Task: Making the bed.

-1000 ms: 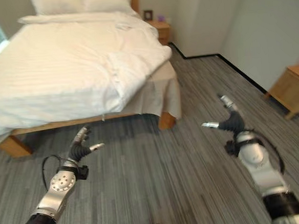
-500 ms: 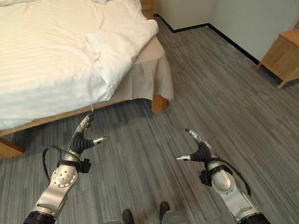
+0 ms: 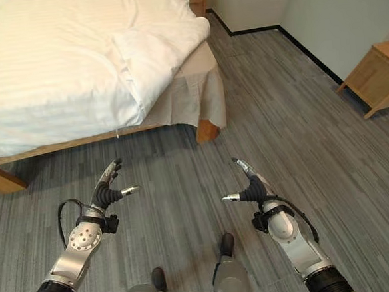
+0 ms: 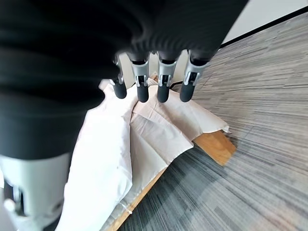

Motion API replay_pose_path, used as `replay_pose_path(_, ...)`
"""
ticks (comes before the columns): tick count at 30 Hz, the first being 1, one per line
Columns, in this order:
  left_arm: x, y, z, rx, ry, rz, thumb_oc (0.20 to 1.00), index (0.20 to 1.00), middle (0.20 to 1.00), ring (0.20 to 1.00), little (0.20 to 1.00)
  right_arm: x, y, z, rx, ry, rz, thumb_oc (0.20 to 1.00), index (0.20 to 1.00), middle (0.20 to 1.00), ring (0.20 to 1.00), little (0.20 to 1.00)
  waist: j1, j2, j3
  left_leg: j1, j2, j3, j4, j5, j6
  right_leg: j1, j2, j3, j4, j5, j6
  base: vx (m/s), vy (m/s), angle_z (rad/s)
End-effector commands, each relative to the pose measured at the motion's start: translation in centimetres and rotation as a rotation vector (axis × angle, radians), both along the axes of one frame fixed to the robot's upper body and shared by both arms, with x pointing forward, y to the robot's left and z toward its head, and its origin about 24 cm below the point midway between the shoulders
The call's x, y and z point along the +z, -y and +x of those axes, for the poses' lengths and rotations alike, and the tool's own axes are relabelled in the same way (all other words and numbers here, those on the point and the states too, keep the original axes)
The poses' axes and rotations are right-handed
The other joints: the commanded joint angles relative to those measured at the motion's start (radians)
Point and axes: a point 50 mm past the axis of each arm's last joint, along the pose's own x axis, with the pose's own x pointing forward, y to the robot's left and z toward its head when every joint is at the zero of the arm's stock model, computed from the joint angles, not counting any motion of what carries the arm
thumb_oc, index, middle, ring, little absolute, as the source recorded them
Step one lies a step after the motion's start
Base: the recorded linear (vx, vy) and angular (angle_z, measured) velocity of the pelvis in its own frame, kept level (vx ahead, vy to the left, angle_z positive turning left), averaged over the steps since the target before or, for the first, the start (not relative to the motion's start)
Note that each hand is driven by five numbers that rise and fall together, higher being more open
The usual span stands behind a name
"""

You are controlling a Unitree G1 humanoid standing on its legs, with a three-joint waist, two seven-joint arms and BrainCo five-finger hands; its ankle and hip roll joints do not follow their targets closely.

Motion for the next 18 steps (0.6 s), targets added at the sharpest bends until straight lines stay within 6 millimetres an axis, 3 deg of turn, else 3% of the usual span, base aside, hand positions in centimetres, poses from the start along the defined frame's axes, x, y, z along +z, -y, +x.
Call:
replay_pose_path(1,2.3,1.7,2.0,-0.038,0.115,-0.097,1.000,1.000,1.000,1.000,1.000,5.2,-0.1,2.3,0.075,0.235,-0.049,1.000,1.000,1.000,1.000,1.000,0.050,0.006,0.065,-0.258,0.101,-0.082,0.767,0.095,-0.046,0.135,0.090,-0.054,-0.055,-0.073,-0.107,0.37,-0.400,0.00)
replay_pose_path(2,2.0,1.6,1.8,-0.025,0.107,-0.098,1.000,1.000,1.000,1.000,1.000,5.6,-0.1,2.7,0.079,0.246,-0.062,1.000,1.000,1.000,1.000,1.000,0.073,-0.005,0.080,-0.340,0.052,-0.069,0.842,0.034,-0.033,0.165,0.089,-0.035,-0.055,-0.094,-0.107,0.35,-0.256,-0.31)
replay_pose_path(3,2.1,1.6,1.8,-0.025,0.108,-0.097,1.000,1.000,1.000,1.000,1.000,5.6,-0.1,2.7,0.079,0.246,-0.062,1.000,1.000,1.000,1.000,1.000,0.072,-0.009,0.077,-0.344,0.048,-0.068,0.840,0.038,-0.030,0.160,0.085,-0.036,-0.055,-0.092,-0.106,0.31,-0.055,-0.61)
replay_pose_path(5,1.6,1.5,1.4,-0.014,0.094,-0.101,1.000,1.000,1.000,1.000,1.000,5.6,-0.2,2.5,0.085,0.240,-0.057,1.000,1.000,1.000,1.000,1.000,0.093,-0.010,0.070,-0.395,-0.018,-0.049,0.729,-0.015,-0.018,0.181,0.084,-0.017,-0.055,-0.113,-0.088,0.31,0.015,-0.54)
replay_pose_path(7,1.4,1.4,1.1,-0.009,0.083,-0.105,1.000,1.000,1.000,1.000,1.000,5.4,0.0,2.3,0.082,0.229,-0.057,1.000,1.000,1.000,1.000,1.000,0.102,-0.008,0.057,-0.392,-0.015,0.002,0.510,-0.032,-0.001,0.202,0.087,-0.011,-0.055,-0.150,-0.067,0.42,0.040,-0.44)
replay_pose_path(8,1.2,1.4,1.0,-0.014,0.074,-0.099,1.000,1.000,1.000,1.000,1.000,5.1,0.2,2.2,0.077,0.217,-0.065,1.000,1.000,1.000,1.000,1.000,0.102,0.001,0.047,-0.381,-0.007,0.026,0.382,-0.022,0.002,0.217,0.096,-0.017,-0.055,-0.171,-0.059,0.50,0.108,-0.29)
replay_pose_path(10,0.9,1.6,0.8,-0.023,0.055,-0.093,1.000,1.000,1.000,1.000,1.000,4.7,0.6,2.0,0.059,0.204,-0.075,1.000,1.000,1.000,1.000,1.000,0.107,0.022,0.032,-0.365,0.001,0.075,0.105,0.100,-0.021,0.266,0.118,-0.027,-0.055,-0.211,-0.052,0.57,0.108,-0.10)
replay_pose_path(11,0.8,1.5,0.8,-0.022,0.048,-0.083,1.000,1.000,1.000,1.000,1.000,4.6,0.9,2.0,0.048,0.200,-0.084,1.000,1.000,1.000,1.000,1.000,0.108,0.023,0.031,-0.387,0.018,0.091,0.032,0.108,-0.035,0.292,0.126,-0.034,-0.055,-0.237,-0.043,0.36,0.054,0.15)
replay_pose_path(12,0.8,1.6,0.8,-0.022,0.048,-0.082,1.000,1.000,1.000,1.000,1.000,4.6,0.9,2.0,0.047,0.201,-0.085,1.000,1.000,1.000,1.000,1.000,0.108,0.022,0.033,-0.371,0.011,0.103,-0.007,0.142,-0.031,0.291,0.124,-0.043,-0.055,-0.236,-0.042,0.57,0.097,0.33)
replay_pose_path(13,0.7,1.5,0.9,-0.013,0.043,-0.060,1.000,1.000,1.000,1.000,1.000,4.7,1.2,2.2,0.027,0.204,-0.094,1.000,1.000,1.000,1.000,1.000,0.107,0.013,0.026,-0.394,0.034,0.128,-0.055,0.133,-0.035,0.338,0.121,-0.054,-0.055,-0.257,-0.035,0.52,0.120,0.16)
replay_pose_path(14,0.7,1.2,0.8,-0.005,0.040,-0.042,1.000,1.000,1.000,1.000,1.000,4.6,1.3,2.1,0.028,0.198,-0.101,1.000,1.000,1.000,1.000,1.000,0.106,0.013,0.011,-0.385,0.038,0.153,-0.064,0.133,-0.016,0.348,0.123,-0.062,-0.055,-0.256,-0.023,0.81,0.182,0.03)
replay_pose_path(16,0.5,0.7,0.6,0.012,0.030,-0.030,1.000,1.000,1.000,1.000,1.000,4.2,1.4,1.8,0.023,0.181,-0.096,1.000,1.000,1.000,1.000,1.000,0.108,0.009,-0.004,-0.370,0.034,0.164,-0.064,0.161,-0.009,0.370,0.121,-0.056,-0.045,-0.246,-0.014,0.55,0.144,-0.09)
replay_pose_path(17,0.8,0.2,0.6,0.041,0.040,-0.016,1.000,1.000,1.000,1.000,1.000,3.6,1.1,1.3,0.021,0.160,-0.081,1.000,1.000,1.000,1.000,1.000,0.118,-0.019,-0.015,-0.337,0.008,0.165,-0.061,0.184,0.013,0.343,0.084,-0.040,0.100,-0.204,0.023,0.55,0.160,-0.05)
replay_pose_path(18,0.9,0.0,0.7,0.047,0.046,-0.009,1.000,1.000,1.000,1.000,1.000,3.4,1.1,1.3,0.021,0.149,-0.085,1.000,1.000,1.000,1.000,1.000,0.120,-0.030,-0.017,-0.318,-0.005,0.176,-0.058,0.169,0.027,0.319,0.056,-0.034,0.183,-0.177,0.052,0.70,0.205,-0.14)
